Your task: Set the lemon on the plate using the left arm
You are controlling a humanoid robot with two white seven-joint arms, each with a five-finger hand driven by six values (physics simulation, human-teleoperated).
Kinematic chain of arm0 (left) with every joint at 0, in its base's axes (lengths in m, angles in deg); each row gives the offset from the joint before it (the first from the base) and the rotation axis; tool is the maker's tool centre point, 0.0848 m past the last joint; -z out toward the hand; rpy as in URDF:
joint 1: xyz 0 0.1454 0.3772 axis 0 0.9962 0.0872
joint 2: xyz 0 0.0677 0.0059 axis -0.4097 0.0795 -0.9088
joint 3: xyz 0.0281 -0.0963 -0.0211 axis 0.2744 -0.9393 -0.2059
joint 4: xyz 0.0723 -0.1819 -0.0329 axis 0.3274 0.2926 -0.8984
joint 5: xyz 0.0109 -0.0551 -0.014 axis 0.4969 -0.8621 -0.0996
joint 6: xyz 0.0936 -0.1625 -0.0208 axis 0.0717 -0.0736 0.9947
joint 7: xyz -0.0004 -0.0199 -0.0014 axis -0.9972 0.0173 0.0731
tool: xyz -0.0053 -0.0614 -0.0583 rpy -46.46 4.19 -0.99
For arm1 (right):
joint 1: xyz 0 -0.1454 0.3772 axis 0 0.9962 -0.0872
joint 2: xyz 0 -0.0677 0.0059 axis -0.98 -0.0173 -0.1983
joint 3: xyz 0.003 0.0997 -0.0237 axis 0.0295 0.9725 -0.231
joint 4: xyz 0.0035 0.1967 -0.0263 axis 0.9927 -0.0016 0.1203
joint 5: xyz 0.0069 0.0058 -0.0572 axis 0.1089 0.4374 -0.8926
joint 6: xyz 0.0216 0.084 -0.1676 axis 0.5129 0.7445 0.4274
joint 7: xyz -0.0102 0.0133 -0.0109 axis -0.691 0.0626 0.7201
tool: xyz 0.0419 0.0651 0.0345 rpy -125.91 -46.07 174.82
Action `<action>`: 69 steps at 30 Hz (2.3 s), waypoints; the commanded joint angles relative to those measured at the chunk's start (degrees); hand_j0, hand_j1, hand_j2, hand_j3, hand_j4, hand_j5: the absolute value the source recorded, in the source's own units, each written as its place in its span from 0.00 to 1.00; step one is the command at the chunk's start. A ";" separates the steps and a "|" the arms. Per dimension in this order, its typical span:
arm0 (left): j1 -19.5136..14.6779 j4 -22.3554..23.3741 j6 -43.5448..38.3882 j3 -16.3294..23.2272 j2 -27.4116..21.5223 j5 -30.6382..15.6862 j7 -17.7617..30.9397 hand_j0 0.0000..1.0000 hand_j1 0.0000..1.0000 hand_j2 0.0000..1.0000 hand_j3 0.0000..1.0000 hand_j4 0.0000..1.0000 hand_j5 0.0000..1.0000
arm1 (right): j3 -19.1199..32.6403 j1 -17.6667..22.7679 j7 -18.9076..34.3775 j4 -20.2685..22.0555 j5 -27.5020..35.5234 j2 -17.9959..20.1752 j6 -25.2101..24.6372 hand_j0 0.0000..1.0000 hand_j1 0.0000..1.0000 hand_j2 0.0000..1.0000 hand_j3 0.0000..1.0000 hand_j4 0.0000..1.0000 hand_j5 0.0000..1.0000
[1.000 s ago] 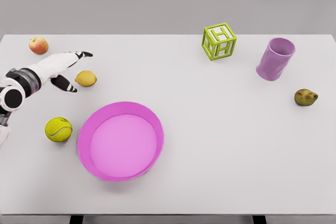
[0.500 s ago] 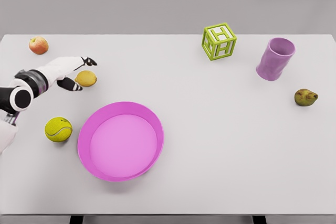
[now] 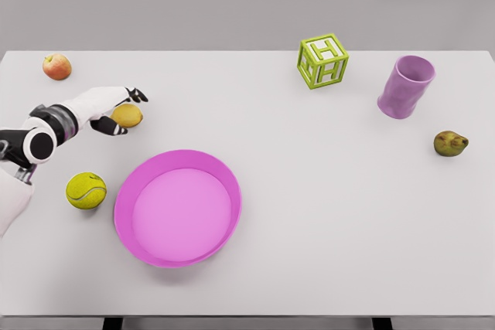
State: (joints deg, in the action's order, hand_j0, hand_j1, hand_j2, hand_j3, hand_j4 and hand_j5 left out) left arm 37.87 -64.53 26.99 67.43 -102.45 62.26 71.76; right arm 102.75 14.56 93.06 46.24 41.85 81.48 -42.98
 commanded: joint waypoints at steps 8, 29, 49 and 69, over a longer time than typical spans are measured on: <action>0.00 0.01 -0.04 0.04 0.25 -0.11 -0.03 0.70 0.70 0.70 0.70 0.70 0.70 | -0.01 0.00 0.01 0.05 0.07 -0.01 0.00 1.00 1.00 1.00 1.00 1.00 1.00; 0.62 -3.86 -0.04 -0.67 -0.37 -0.81 -0.03 0.42 0.42 0.42 0.42 0.42 0.42 | -0.01 0.00 0.01 -0.04 -0.01 -0.01 0.00 1.00 1.00 1.00 1.00 1.00 1.00; 3.08 -11.77 13.15 -1.28 -2.47 -1.08 -0.03 0.42 0.42 0.42 0.42 0.42 0.42 | -0.01 0.00 0.01 -0.04 -0.01 -0.01 0.00 1.00 1.00 1.00 1.00 1.00 1.00; 8.08 -20.47 25.54 -1.37 -8.71 -5.73 0.15 0.42 0.42 0.42 0.42 0.42 0.42 | -0.01 0.00 0.01 -0.04 -0.01 -0.01 0.00 1.00 1.00 1.00 1.00 1.00 1.00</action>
State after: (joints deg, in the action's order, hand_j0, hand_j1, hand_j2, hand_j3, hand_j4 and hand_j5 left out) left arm 46.13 -83.71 50.49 66.10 -110.45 57.12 71.99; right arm 102.75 14.56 93.06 46.25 41.86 81.48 -42.98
